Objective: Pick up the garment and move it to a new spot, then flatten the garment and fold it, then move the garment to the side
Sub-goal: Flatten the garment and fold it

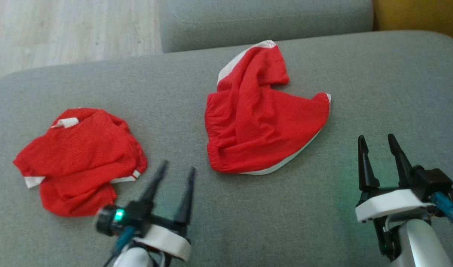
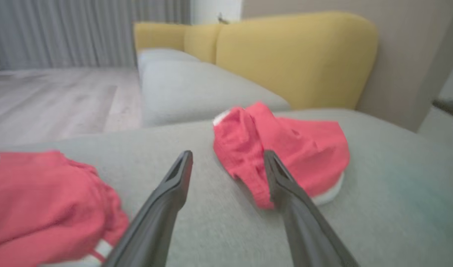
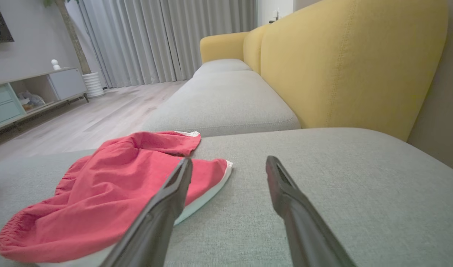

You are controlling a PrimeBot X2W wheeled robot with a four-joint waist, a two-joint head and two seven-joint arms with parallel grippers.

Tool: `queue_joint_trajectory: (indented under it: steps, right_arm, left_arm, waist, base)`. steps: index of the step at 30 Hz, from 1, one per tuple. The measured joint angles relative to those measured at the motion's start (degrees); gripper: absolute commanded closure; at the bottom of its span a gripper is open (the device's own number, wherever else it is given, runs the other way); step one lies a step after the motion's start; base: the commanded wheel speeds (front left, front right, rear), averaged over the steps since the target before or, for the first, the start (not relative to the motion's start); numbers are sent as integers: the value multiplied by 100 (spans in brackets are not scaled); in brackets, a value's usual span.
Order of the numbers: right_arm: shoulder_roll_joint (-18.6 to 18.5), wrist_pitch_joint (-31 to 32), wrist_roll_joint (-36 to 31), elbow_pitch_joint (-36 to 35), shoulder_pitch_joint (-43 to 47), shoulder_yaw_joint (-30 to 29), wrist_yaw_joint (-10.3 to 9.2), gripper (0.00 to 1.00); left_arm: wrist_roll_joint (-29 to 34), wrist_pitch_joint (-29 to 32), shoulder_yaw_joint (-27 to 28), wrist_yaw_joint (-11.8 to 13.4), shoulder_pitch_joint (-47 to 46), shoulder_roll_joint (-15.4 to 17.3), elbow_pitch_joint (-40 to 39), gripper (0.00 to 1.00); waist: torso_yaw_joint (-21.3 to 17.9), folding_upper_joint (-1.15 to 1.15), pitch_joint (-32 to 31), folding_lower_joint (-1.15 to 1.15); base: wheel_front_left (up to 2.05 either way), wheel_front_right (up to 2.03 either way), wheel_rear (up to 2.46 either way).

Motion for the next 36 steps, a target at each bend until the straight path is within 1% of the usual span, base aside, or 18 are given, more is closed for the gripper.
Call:
queue_joint_trajectory:
  steps: [2, 5, 11, 15, 21, 31, 32, 33, 34, 36]
  right_arm:
    - [0, 11, 0, -21, -7, -20, 0, 0]
    - [0, 11, 0, -44, -31, -34, 0, 0]
    - [4, 11, 1, -114, -203, -14, 0, 0]
    - [5, 10, 44, -121, -283, 11, 0, 0]
    - [4, 0, 44, -121, -350, 9, 0, 0]
    - [5, -43, 43, -112, -350, -12, 0, 0]
    - [5, -43, 43, -111, -350, -11, 0, 0]
    - [5, -44, 43, -108, -350, -11, 0, 0]
    - [5, -44, 43, -103, -351, -9, 0, 0]
    - [5, -45, 44, -88, -351, -7, 0, 0]
  left_arm:
    - [66, 255, -299, -122, -122, 76, 321, 0]
    - [132, 523, -690, -222, -364, 187, 711, 0]
    - [33, 704, -1121, -229, -988, 324, 1307, 0]
    - [-62, 693, -1312, -230, -1355, 357, 1672, 0]
    - [-291, 417, -1693, -270, -1680, 356, 1961, 0]
    - [-521, 42, -1981, -270, -1970, 360, 2075, 0]
    - [-547, 41, -2029, -270, -1971, 361, 2075, 27]
    - [-578, 40, -2095, -270, -1971, 367, 2075, 82]
    - [-610, 40, -2161, -270, -1971, 379, 2079, 100]
    - [-680, 25, -2243, -270, -1978, 409, 2090, 100]
  waist:
    - [-40, 0, 91, 1]
    - [-100, 0, 237, 0]
    - [-268, 0, 534, 1]
    - [-412, 0, 693, 1]
    - [-557, 0, 834, 1]
    - [-527, 0, 837, 0]
    - [-519, 0, 835, 0]
    - [-512, 0, 835, 0]
    - [-506, 0, 833, 0]
    - [-489, 0, 824, 0]
  base:
    - [0, 0, 0]
    - [0, 0, 0]
    - [0, 0, 0]
    - [0, 0, 0]
    - [0, 0, 0]
    - [0, 0, 0]
    - [0, 0, 0]
    - [0, 0, 0]
    - [0, 0, 0]
    - [0, 0, 0]
